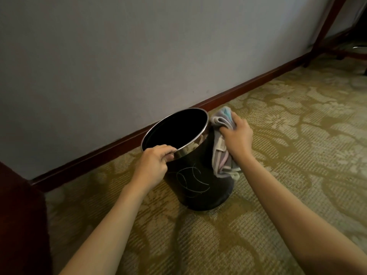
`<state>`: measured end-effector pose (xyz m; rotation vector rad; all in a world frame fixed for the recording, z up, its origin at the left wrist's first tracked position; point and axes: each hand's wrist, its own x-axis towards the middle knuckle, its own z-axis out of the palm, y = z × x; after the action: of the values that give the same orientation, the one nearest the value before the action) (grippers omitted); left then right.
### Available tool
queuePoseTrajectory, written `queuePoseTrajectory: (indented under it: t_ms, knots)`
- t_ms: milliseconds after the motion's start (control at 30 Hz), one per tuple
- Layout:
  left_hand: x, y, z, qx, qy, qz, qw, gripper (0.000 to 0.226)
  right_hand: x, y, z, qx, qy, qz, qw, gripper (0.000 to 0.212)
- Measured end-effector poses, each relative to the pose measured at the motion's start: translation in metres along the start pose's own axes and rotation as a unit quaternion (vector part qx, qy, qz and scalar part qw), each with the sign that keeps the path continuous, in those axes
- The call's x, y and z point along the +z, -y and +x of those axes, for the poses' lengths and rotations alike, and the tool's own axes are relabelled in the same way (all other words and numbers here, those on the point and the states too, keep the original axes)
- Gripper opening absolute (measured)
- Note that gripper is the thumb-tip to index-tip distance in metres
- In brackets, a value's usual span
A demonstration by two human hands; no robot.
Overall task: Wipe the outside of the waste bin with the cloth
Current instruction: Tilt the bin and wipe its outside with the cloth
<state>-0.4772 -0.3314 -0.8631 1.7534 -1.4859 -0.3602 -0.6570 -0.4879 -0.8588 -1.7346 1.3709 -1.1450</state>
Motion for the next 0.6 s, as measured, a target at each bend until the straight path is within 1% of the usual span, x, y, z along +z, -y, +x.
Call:
queuePoseTrajectory:
  t_ms: [100, 167, 267, 333, 400, 467, 533, 600]
  knots:
    - [0.001, -0.002, 0.003, -0.018, -0.013, -0.006, 1.0, 0.036, 0.001, 0.002, -0.003, -0.012, -0.011, 0.047, 0.999, 0.056]
    - [0.001, -0.004, 0.006, -0.03, -0.019, -0.009, 0.999, 0.032, 0.003, -0.007, -0.009, -0.011, -0.01, 0.057, 0.998, 0.057]
    - [0.003, -0.008, 0.01, -0.063, -0.044, -0.009, 0.997, 0.026, 0.0, -0.034, -0.027, -0.018, 0.003, -0.021, 1.0, 0.054]
    - [0.005, -0.01, 0.014, -0.091, -0.055, -0.007, 0.994, 0.023, -0.005, -0.06, -0.043, -0.029, 0.041, -0.114, 0.992, 0.048]
    - [0.007, -0.014, 0.015, -0.105, -0.059, -0.005, 0.993, 0.023, -0.012, -0.081, -0.055, -0.01, 0.086, -0.185, 0.979, 0.043]
    - [0.01, -0.022, 0.013, -0.099, -0.062, 0.007, 0.993, 0.03, -0.019, -0.088, -0.058, 0.01, 0.106, -0.199, 0.974, 0.04]
    - [0.015, -0.032, 0.013, -0.093, -0.06, 0.032, 0.993, 0.027, -0.024, -0.083, -0.056, -0.003, 0.106, -0.182, 0.978, 0.037]
    - [0.018, -0.045, 0.017, -0.092, -0.059, 0.076, 0.991, 0.022, -0.026, -0.07, -0.054, -0.021, 0.089, -0.143, 0.985, 0.038]
